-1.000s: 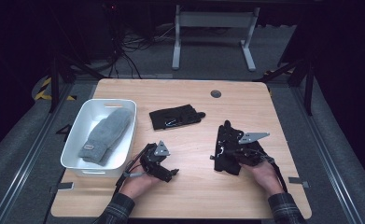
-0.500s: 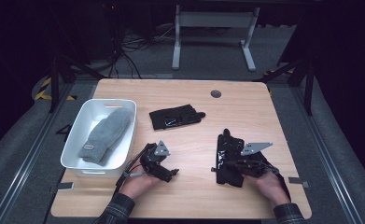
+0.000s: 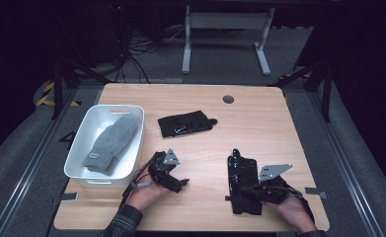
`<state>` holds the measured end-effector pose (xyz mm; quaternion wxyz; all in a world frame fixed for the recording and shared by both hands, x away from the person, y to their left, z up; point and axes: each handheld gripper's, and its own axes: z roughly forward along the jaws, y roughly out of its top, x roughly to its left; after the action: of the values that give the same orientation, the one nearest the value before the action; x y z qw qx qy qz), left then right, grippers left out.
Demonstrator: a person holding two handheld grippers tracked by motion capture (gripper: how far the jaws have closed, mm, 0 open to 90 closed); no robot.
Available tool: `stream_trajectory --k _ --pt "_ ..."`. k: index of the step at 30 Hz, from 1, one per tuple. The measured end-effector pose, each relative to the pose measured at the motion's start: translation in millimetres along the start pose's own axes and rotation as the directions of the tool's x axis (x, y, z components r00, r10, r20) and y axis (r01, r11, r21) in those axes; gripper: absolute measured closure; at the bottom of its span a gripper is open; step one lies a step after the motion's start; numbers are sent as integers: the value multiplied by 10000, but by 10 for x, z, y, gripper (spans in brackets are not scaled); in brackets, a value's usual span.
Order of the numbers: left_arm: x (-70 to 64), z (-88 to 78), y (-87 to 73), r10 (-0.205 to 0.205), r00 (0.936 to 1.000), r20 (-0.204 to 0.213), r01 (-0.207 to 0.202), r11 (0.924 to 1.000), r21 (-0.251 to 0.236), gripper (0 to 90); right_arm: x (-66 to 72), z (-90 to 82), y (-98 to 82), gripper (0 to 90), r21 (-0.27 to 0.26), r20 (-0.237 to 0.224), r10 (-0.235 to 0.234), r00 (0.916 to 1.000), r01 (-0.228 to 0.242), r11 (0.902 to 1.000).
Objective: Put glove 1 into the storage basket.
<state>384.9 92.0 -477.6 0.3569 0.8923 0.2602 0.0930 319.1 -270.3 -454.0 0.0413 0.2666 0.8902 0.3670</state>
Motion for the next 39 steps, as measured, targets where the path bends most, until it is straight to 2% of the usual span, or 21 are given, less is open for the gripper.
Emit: stream_trajectory --k 3,5,7,9,11,12,13,14,16,17,21,22,24,27,32,34,37,39 --pt "0 0 0 -6 10000 5 6 10000 0 5 24 -24 2 894 -88 66 -92 9999 92 9999" --pt "0 1 0 -9 10000 7 9 10000 -2 5 10 -70 32 865 -451 249 -67 9997 78 9989" --pt "0 0 0 -6 10000 5 6 10000 0 5 1 -89 44 853 -547 332 -42 9994 61 9985" --pt "0 1 0 -8 10000 6 8 10000 -2 5 -40 -129 70 812 -822 640 65 9979 -12 9966" --pt "0 1 0 -5 10000 3 5 10000 -1 5 -98 -162 84 754 -982 1133 182 9934 -71 9951" --pt "-1 0 0 -6 10000 3 6 10000 2 5 -152 -188 89 680 -1101 1596 363 9865 -187 9937" --pt "-1 0 0 -6 10000 3 6 10000 2 5 -152 -188 89 680 -1101 1596 363 9865 -187 9937" --pt "0 0 0 3 10000 -2 -3 10000 3 5 -192 -202 88 663 -1192 1789 471 9827 -258 9925" --pt "-1 3 1 19 10000 -1 -19 10000 4 2 -300 -232 73 595 -1331 2362 810 9683 -503 9898" --pt "0 3 2 27 10000 3 -27 10000 5 1 -417 -252 40 550 -1347 2770 1145 9540 -794 9877" --pt "0 3 2 29 10000 2 -29 10000 7 1 -595 -294 -49 458 -1510 3432 1772 9224 -1320 9797" --pt "0 3 2 29 10000 2 -29 10000 7 1 -595 -294 -49 458 -1510 3432 1772 9224 -1320 9797" --pt "1 3 3 28 10000 8 -28 10000 8 1 -692 -313 -104 396 -1709 3826 2169 8981 -1619 9719" --pt "1 3 3 28 10000 10 -28 10000 6 1 -777 -304 -154 317 -1859 4211 2489 8722 -1855 9649" --pt "3 5 4 42 10000 25 -42 10000 -4 2 -861 -238 -221 219 -1823 4560 2882 8420 -2286 9563" --pt "7 7 7 59 10000 38 -59 10000 0 2 -877 -219 -246 191 -1718 4736 2926 8307 -2387 9558" --pt "8 11 9 51 10000 67 -51 10000 -20 2 -902 -215 -272 157 -1807 4829 3083 8196 -2512 9509" --pt "12 14 17 25 10000 43 -25 10000 4 2 -907 -224 -279 149 -1776 4878 3071 8171 -2516 9514"
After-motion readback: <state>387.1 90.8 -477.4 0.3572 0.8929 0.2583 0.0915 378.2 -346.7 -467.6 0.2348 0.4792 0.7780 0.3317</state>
